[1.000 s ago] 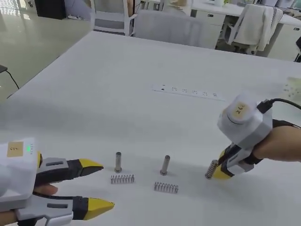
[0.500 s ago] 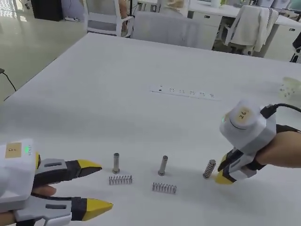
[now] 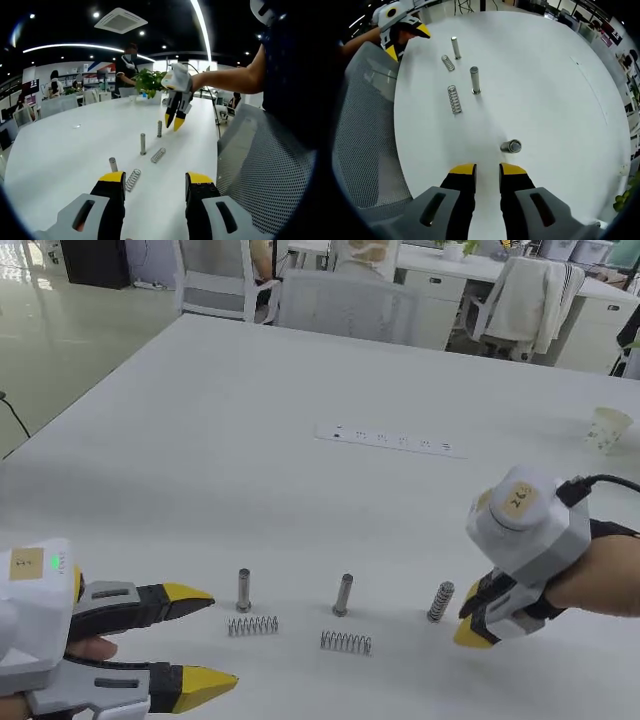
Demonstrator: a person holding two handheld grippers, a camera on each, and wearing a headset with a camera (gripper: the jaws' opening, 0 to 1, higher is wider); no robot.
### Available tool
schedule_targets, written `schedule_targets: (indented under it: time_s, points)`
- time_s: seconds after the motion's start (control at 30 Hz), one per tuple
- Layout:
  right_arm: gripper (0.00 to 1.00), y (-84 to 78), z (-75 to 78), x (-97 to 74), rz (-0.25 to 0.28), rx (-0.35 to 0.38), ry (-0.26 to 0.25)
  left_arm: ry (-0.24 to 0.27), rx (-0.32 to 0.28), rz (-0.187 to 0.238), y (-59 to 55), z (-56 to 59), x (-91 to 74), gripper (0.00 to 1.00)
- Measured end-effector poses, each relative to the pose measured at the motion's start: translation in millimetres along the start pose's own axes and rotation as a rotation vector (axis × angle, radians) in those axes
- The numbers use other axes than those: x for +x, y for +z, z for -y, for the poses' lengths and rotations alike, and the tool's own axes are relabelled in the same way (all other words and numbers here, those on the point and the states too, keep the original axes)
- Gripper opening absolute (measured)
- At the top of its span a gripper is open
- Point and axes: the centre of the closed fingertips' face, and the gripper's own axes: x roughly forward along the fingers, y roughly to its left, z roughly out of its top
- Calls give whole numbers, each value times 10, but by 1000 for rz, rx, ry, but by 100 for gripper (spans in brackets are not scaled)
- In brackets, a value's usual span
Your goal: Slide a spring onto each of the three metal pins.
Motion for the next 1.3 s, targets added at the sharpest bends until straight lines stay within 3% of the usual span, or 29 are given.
schedule_targets:
  time_s: [0.8, 1.3]
  points:
    - [16, 327, -375, 2, 44, -69, 49, 14, -1, 6, -14, -1, -49, 42]
    - [16, 589, -495, 158, 50, -150, 76, 19, 2, 4, -17, -3, -63, 42]
